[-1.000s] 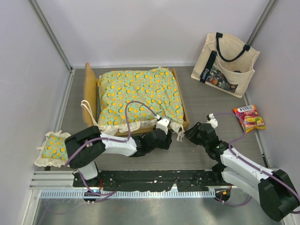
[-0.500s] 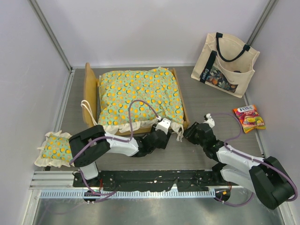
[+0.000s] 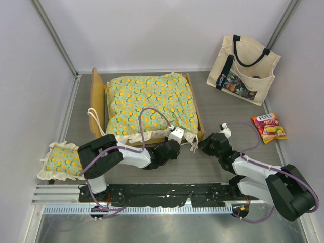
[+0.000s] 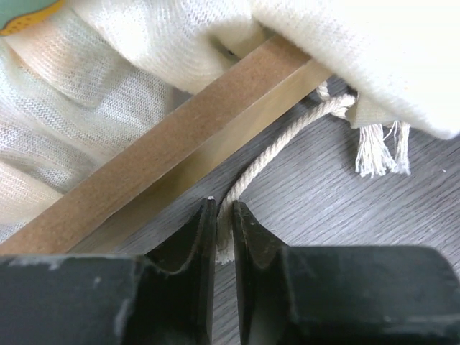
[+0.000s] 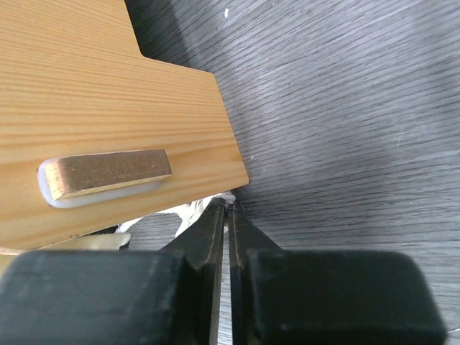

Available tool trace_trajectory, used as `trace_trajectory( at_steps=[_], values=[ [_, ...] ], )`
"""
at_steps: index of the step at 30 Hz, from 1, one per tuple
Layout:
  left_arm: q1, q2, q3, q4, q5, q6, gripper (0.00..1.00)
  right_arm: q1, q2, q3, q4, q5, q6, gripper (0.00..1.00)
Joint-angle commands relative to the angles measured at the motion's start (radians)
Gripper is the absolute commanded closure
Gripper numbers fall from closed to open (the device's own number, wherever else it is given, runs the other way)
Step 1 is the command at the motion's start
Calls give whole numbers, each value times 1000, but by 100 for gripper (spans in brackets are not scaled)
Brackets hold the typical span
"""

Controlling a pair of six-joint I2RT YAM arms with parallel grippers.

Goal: Set up the pet bed

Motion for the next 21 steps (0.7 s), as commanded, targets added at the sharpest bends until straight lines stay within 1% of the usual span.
trace_trajectory(
  at_steps=[1,2,3,4,6,11,12,15,21],
  values=[
    [-6,40,-5,6,63,-32,87,-4,22,-3,-13,32,-18,95],
    [-7,41,-5,6,69,-35,90,-4,19,0,-16,33,-23,99],
    [-7,47,-5,8,75,-37,97,-4,15,8,-22,35,-30,99],
    [-7,49,-3,8,88,-38,100,-4,-2,14,-46,35,-36,99],
    [-9,51,-8,8,94,-49,100,-4,-34,26,-82,65,-42,99],
    [-10,32,-29,6,100,-75,100,-5,-192,42,-230,148,-61,99],
    [-10,29,-38,5,100,-81,100,-5,-209,49,-281,163,-62,99],
    [-10,8,-57,-6,105,-95,100,-7,-264,62,-354,200,-62,99],
    [-15,-37,-98,-33,102,-116,100,-10,-335,71,-419,258,-43,99]
  ],
)
